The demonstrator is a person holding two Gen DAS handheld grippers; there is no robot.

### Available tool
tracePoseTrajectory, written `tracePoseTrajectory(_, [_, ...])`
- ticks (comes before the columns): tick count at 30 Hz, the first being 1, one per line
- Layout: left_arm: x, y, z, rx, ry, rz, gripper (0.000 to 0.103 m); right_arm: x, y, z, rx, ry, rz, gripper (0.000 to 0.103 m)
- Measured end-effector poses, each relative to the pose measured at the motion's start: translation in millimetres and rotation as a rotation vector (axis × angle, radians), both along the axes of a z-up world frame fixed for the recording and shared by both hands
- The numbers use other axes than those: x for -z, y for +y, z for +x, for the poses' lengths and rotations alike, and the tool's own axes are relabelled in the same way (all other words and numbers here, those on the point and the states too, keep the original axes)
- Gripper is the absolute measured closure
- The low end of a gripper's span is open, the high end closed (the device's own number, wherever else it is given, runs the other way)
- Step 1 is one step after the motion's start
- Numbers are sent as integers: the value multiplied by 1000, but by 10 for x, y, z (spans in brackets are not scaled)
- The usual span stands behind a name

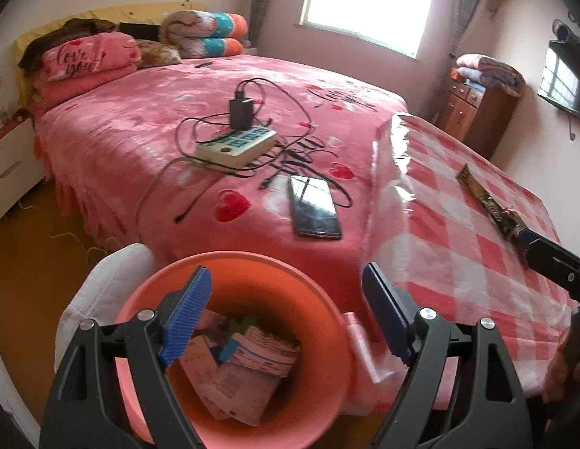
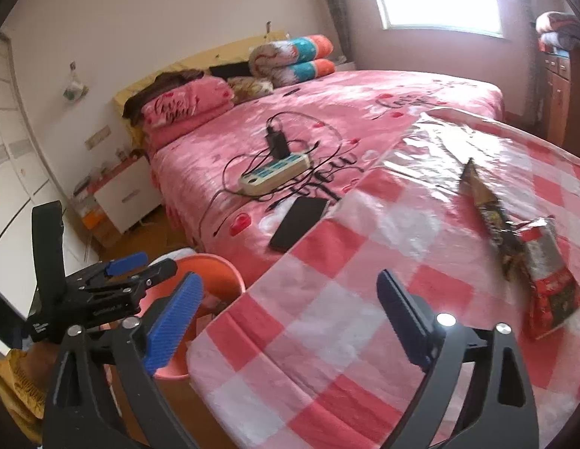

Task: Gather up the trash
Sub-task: 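Open both tools to drop the bottle and snack bag into the bucket, then move both tools back over the sheet toward the coffee stick and chip bag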

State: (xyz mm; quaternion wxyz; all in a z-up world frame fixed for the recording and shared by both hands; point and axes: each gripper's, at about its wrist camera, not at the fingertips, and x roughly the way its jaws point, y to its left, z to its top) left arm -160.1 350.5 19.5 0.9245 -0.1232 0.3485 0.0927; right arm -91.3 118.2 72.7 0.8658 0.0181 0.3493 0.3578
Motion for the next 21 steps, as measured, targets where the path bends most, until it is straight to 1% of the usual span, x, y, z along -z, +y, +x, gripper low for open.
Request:
tracePoseTrajectory(5, [-112,-212,108,49,17,-10,20,-16,-208,34,36,-7,24,9])
tracePoseTrajectory(10, [-222,-463,186,82,28,0,20,-36,-419,87,51,1,64,9])
tracePoseTrajectory(13, [-279,-600,210,87,24,21,20,-40,-548,94,54,-3,87,8])
tracePoseTrajectory(17, [-332,-761,289,96,28,28,20,-39,-729,129,78,-7,100,8])
tracePoseTrajectory(21, [-378,-973,406,111,36,38,20,-2,-970,219,124,23,127,8])
